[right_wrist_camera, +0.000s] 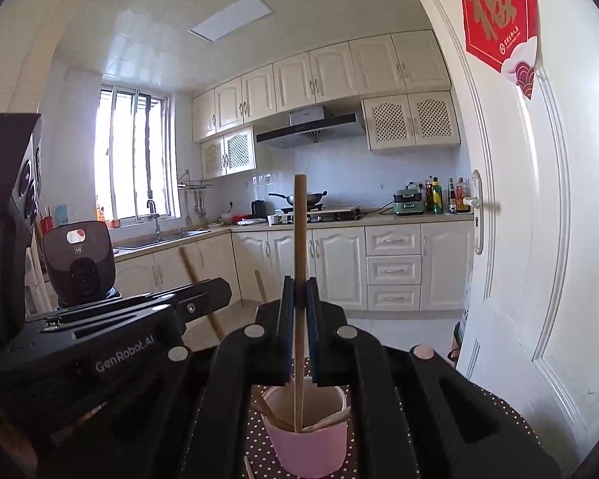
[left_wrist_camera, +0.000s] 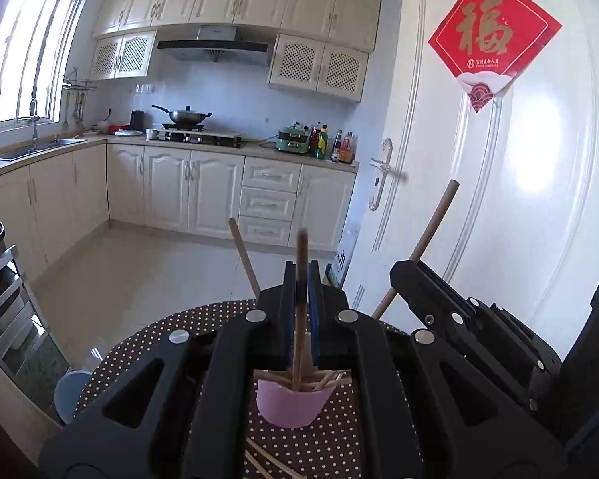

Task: Organize utensils
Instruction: 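Lower the left tool's chopstick into the pink cup while the right tool lowers its own, then open the left tool over the cup while the right tool releases its chopstick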

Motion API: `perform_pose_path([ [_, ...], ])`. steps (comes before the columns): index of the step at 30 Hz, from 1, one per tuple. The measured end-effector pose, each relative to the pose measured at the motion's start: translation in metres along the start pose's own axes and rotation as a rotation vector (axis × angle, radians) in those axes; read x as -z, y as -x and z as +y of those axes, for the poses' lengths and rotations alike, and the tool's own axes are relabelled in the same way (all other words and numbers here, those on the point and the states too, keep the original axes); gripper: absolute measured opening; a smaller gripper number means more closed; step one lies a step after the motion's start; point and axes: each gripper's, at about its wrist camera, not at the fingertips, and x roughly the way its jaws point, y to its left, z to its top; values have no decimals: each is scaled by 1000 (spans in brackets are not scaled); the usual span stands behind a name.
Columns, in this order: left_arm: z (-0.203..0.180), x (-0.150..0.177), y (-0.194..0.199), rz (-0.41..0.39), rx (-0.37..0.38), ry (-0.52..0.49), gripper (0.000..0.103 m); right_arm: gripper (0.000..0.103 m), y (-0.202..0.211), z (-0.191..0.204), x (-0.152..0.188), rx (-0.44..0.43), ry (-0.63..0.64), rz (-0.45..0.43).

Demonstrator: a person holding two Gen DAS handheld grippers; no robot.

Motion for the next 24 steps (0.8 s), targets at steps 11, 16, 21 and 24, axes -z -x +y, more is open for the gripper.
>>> perform_pose_path([
  [11, -1, 5, 6, 52, -28, -9, 7, 5, 5, 0, 1, -3, -4, 41],
  [16, -3, 9, 7, 98, -34, -20, 7, 5, 7, -1, 2, -7, -27, 72],
  [21, -3, 11, 15, 114, -45, -11, 7, 6, 11, -1, 2, -6, -38, 98],
  [24, -3, 12, 21, 124, -47, -10, 7, 7, 16, -1, 1, -11, -45, 106],
])
